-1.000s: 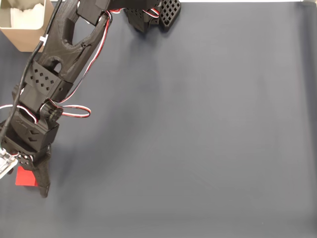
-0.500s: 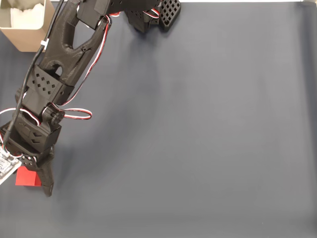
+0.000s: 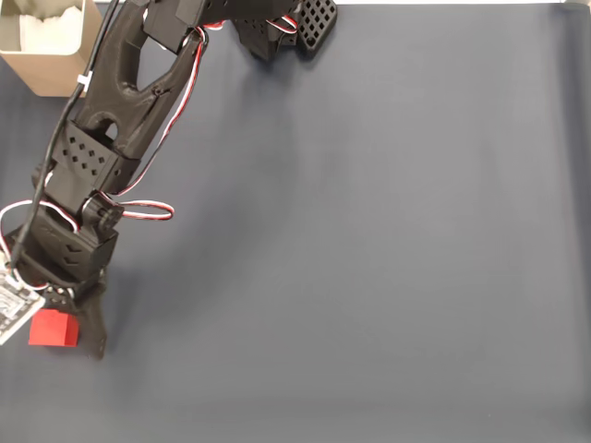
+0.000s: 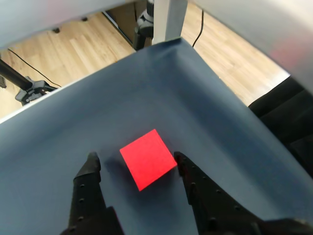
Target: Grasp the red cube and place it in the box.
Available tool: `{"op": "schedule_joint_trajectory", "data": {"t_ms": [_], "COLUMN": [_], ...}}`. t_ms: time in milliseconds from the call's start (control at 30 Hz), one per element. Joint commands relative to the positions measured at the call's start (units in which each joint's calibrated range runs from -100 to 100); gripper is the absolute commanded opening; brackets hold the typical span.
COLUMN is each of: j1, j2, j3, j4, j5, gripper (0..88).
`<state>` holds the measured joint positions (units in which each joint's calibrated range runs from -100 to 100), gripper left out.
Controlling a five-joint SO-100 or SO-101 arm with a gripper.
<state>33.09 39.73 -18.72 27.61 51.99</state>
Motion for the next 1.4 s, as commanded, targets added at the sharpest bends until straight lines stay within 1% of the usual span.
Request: {"op": "schedule_joint_trajectory", "data": {"t_ms": [0, 233, 567, 1367], "j1": [-1.13, -1.34, -0.91, -3.26], "j2": [-5.76, -8.71, -10.01, -11.48], "j3": [0.65, 4.03, 4.30, 4.94], "j4": [-0.80, -0.72, -0.64, -0.72], "j5": [-0.34, -0.24, 0.10, -0.68], "gripper": [35.5, 35.5, 35.5, 35.8]}}
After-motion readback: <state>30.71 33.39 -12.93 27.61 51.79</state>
